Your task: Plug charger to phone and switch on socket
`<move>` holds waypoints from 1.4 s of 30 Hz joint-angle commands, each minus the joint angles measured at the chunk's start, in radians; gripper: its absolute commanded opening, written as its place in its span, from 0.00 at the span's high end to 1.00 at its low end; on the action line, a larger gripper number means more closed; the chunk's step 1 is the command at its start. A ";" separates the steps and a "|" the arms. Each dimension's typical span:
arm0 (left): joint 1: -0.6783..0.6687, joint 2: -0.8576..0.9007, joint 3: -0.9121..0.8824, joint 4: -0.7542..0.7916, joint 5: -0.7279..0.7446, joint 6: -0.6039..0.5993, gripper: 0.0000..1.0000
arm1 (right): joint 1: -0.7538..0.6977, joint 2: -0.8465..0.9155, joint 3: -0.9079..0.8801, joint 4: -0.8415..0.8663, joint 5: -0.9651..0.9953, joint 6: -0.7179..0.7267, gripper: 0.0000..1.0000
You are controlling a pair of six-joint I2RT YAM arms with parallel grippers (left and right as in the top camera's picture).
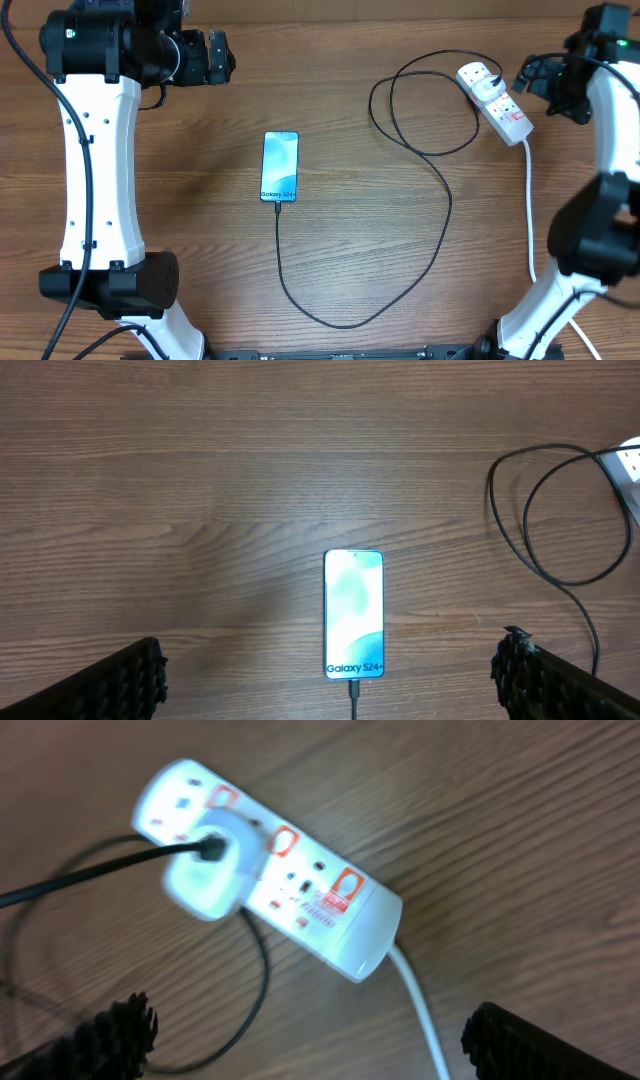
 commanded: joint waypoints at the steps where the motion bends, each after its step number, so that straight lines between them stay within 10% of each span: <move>1: 0.004 -0.005 0.016 0.001 -0.007 -0.006 0.00 | 0.033 -0.142 0.029 -0.057 -0.102 -0.005 0.00; 14: 0.004 -0.005 0.016 0.001 -0.006 -0.006 0.00 | 0.136 -0.715 0.029 -0.356 -0.145 -0.004 0.00; 31: 0.004 -0.005 0.016 0.001 -0.006 -0.006 0.01 | 0.137 -0.927 0.025 -0.539 -0.092 -0.050 0.00; 42: 0.004 -0.005 0.016 0.001 -0.006 -0.006 0.00 | 0.186 -1.248 -0.504 -0.011 -0.075 -0.052 0.00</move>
